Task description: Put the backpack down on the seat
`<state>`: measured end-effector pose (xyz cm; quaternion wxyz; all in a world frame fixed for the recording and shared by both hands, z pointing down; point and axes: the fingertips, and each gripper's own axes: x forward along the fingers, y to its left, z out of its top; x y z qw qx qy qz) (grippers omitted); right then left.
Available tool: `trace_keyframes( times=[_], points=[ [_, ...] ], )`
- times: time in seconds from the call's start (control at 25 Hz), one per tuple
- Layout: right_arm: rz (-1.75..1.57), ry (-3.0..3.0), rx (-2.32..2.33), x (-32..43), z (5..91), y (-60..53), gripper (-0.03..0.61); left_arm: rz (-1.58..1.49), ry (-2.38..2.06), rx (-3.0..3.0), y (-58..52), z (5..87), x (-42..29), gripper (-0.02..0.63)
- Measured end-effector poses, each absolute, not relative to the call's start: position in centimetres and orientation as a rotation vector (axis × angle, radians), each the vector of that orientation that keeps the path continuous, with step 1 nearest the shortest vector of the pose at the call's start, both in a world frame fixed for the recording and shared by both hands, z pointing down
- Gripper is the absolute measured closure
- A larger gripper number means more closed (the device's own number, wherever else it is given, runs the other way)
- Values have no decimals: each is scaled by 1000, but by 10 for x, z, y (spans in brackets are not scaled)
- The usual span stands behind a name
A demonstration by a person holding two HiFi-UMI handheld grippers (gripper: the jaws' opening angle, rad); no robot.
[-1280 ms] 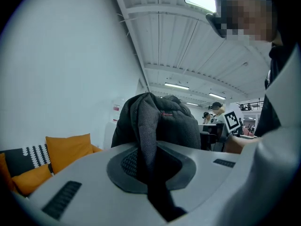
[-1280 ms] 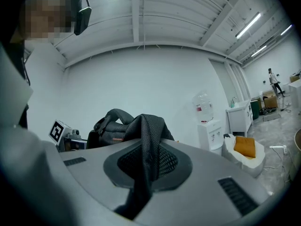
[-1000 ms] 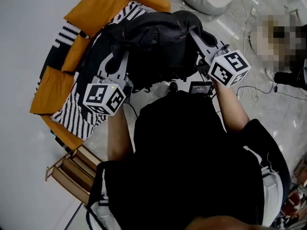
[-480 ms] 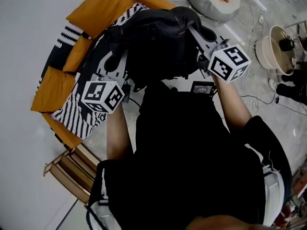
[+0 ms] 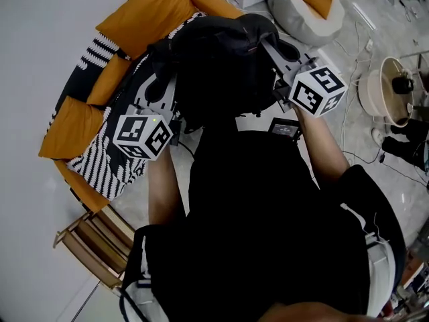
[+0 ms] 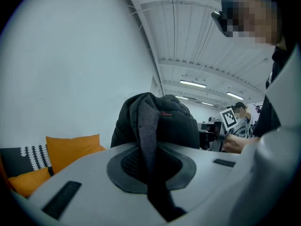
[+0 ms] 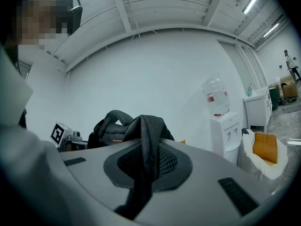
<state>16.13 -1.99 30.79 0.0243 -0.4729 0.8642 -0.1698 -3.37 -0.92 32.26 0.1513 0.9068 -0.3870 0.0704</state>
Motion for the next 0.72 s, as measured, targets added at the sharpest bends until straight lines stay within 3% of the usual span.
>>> trace_keyframes(
  times=[0.72],
  points=[
    [-648, 2833, -1232, 115, 357, -213, 531, 243, -1206, 2465, -173, 374, -73, 577]
  ],
)
